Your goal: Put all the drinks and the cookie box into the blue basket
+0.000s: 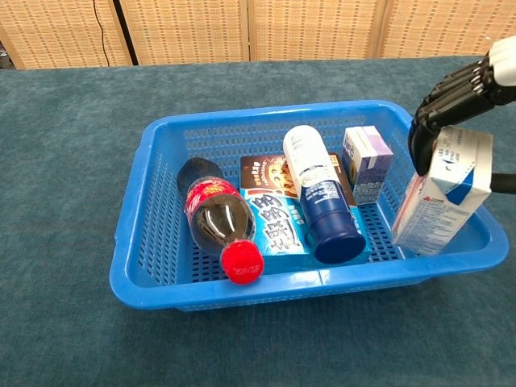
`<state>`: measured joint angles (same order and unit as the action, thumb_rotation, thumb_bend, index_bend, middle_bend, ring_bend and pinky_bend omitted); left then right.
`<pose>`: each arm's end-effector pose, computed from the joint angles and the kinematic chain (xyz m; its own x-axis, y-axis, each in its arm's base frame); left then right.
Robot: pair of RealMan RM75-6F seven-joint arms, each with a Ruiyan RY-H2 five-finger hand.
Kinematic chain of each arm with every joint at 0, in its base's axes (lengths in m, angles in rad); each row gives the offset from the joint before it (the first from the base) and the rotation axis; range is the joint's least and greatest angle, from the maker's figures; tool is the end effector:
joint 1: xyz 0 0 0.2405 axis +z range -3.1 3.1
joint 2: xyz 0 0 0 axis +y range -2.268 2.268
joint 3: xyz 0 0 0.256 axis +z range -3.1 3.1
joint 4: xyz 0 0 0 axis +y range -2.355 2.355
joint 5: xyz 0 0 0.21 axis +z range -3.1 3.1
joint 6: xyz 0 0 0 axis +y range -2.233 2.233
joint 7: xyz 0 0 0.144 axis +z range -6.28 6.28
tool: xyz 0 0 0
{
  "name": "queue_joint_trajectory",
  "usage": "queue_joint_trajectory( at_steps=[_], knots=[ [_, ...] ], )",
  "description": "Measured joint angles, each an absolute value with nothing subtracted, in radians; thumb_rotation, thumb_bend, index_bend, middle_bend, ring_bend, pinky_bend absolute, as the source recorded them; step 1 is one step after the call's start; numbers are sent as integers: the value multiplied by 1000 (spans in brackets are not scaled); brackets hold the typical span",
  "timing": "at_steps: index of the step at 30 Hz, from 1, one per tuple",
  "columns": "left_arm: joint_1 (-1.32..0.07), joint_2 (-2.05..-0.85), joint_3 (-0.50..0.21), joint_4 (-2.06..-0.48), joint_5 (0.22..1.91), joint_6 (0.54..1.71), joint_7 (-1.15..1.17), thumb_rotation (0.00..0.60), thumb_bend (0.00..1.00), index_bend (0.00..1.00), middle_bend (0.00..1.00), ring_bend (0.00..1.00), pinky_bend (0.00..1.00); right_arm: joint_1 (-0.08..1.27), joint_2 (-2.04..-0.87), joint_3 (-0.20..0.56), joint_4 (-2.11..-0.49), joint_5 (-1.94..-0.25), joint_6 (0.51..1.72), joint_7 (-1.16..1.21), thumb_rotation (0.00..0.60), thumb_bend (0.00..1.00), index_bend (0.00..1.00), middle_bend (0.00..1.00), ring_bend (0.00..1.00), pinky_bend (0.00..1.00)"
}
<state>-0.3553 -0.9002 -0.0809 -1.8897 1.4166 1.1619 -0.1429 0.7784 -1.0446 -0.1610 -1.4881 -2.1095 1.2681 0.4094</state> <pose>-0.2330 0.2477 0.1646 0.2368 0.2334 0.9431 0.9645 -0.1736 -0.1992 -0.1723 -0.2754 0.1078 0.6140 -0.2032 0.7627 -0.4491 -0.8846 0.1259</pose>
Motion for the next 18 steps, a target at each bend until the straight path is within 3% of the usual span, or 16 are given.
queue_joint_trajectory(
  at_steps=[1, 5, 7, 18],
  knots=[
    [-356, -901, -81, -1889, 1415, 1160, -142, 600, 82, 0, 0, 0, 0, 777, -1047, -160, -1479, -2108, 1273, 411, 600, 0, 169, 167, 225, 182],
    [-358, -902, -80, -1890, 1413, 1156, -139, 600, 82, 0, 0, 0, 0, 759, -1059, -146, -1473, -2087, 1295, 369, 600, 0, 60, 18, 46, 45],
    [-358, -902, -79, -1892, 1413, 1155, -135, 600, 82, 0, 0, 0, 0, 749, -1063, -135, -1478, -2069, 1306, 341, 600, 0, 14, 0, 4, 7],
    [-347, -895, -70, -1896, 1440, 1177, -144, 600, 81, 0, 0, 0, 0, 699, -997, -79, -1591, -1961, 1332, 219, 600, 0, 0, 0, 0, 0]
  ],
)
